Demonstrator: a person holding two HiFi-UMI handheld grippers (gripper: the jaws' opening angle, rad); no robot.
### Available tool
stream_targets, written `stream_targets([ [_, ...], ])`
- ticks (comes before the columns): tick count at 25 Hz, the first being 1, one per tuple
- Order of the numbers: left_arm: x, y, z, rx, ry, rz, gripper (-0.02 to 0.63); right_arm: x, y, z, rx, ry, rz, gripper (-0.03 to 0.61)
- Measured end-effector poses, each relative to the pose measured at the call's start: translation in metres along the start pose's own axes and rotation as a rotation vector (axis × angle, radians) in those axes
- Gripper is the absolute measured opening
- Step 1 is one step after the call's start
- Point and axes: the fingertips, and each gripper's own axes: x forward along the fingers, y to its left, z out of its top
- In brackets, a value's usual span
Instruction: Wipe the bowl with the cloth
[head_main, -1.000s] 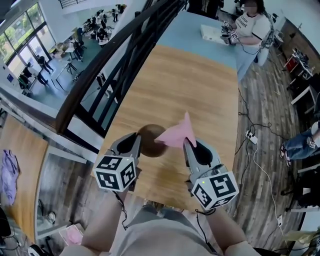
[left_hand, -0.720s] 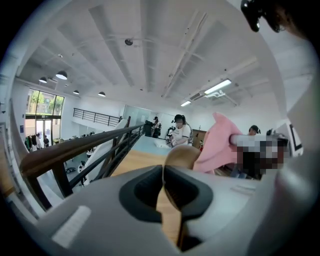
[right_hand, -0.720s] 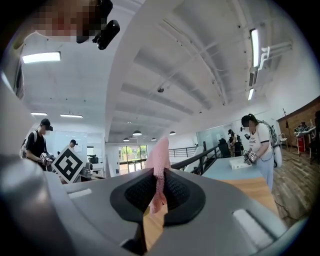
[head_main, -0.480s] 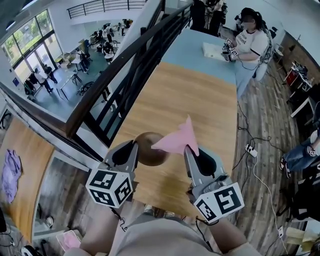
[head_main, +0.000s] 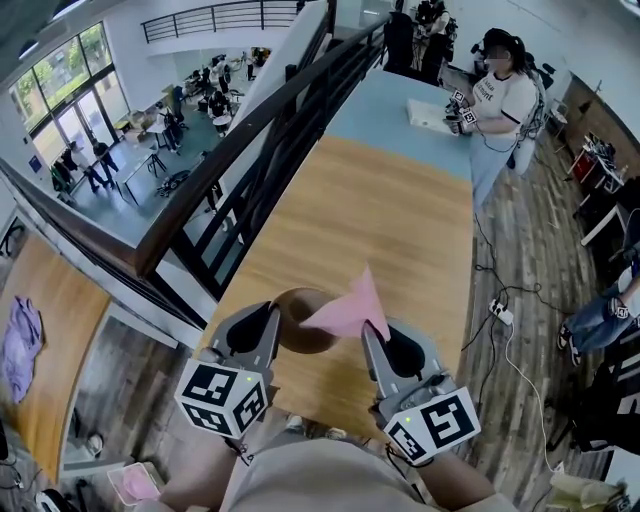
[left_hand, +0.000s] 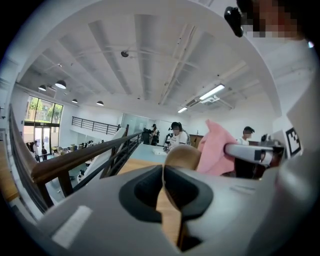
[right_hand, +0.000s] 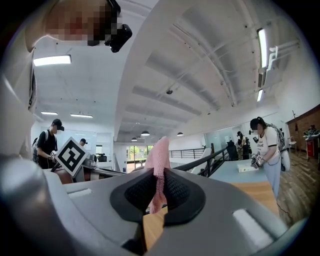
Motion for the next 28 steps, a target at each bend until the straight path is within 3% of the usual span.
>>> stream_targets([
  [14, -0.002, -0.010, 0.002, 0.052, -0.003, 0.019, 0.014, -0.001, 0.006, 0.009, 0.005, -0.017, 0.047, 0.026],
  [28, 0.000, -0.044, 0.004, 0.190, -0.019, -0.013, 0.014, 0.023, 0.052, -0.021, -0.104, 0.137, 0.194, 0.026],
])
